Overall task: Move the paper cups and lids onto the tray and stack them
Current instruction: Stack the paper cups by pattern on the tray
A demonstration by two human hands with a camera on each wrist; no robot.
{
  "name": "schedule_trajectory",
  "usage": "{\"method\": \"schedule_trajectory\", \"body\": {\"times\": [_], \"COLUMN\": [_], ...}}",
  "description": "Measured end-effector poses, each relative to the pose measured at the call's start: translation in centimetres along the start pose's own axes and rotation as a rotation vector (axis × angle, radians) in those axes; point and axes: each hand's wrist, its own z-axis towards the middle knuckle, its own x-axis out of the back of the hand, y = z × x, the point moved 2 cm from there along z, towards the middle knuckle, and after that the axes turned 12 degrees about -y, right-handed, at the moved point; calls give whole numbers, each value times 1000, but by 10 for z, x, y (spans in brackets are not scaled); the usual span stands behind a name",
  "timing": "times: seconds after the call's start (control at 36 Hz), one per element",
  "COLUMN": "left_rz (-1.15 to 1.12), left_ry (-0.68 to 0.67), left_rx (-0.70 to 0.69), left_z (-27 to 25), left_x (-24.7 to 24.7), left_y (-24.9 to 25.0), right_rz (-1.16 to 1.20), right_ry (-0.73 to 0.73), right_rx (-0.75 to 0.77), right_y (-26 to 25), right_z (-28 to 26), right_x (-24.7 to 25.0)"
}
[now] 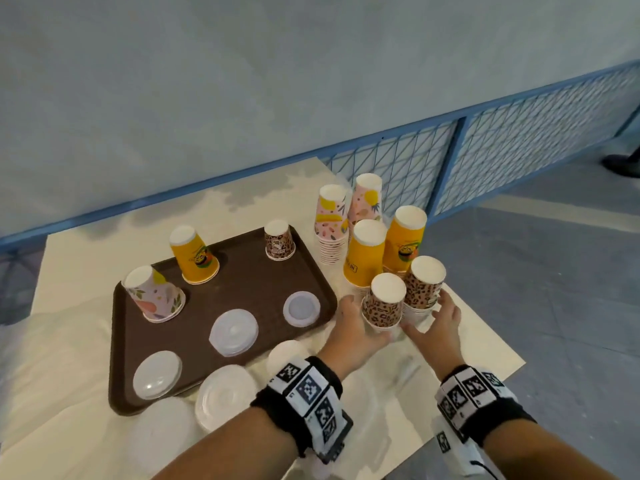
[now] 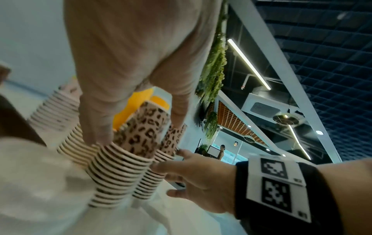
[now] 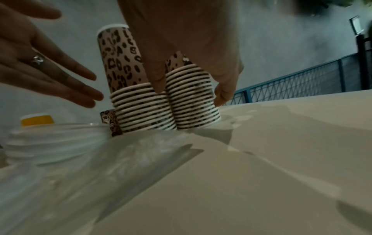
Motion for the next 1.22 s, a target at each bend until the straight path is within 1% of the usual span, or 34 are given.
{"method": "schedule_trajectory", "body": {"times": [0.08,0.19,0.33,0.42,0.56,0.67,0.75,0.81,0.89,1.0,1.08,1.22], "left_rz": [-123,-149,-247,-319,-353,-312,-256,-231,-208,-261,-331,-372], "left_ry": [42,137,205,200,172,167,126,85,51,21,-16,-14], "left_rx": [23,57,109,143,197,206,203,187,107,3,-63,-151], "left_z": [22,46,65,71,77,78,74,69,61,43,25,-7], "left_x": [-14,-23,-33,-39,-41,-36,-30,-26,-19,-8,3,35], "left_y": [3,-1,-10,-12,-13,-13,-8,-3,3,13,19,23], "right_rz": [-28,8,35,42,15,35,67,120,216,329,362,372], "right_ry": [-28,-144,-222,-247,-272,-295,-300,-307,-308,-294,-276,-263], "right_rx": [44,-8,-39,-57,-84,-80,-54,-45,-34,10,98,250], "right_y": [1,4,11,13,13,14,16,16,12,-2,-24,-63], "right_z": [15,29,39,41,44,46,44,41,32,17,6,-8], "right_x": [4,12,17,18,21,23,25,26,27,32,36,31]}}
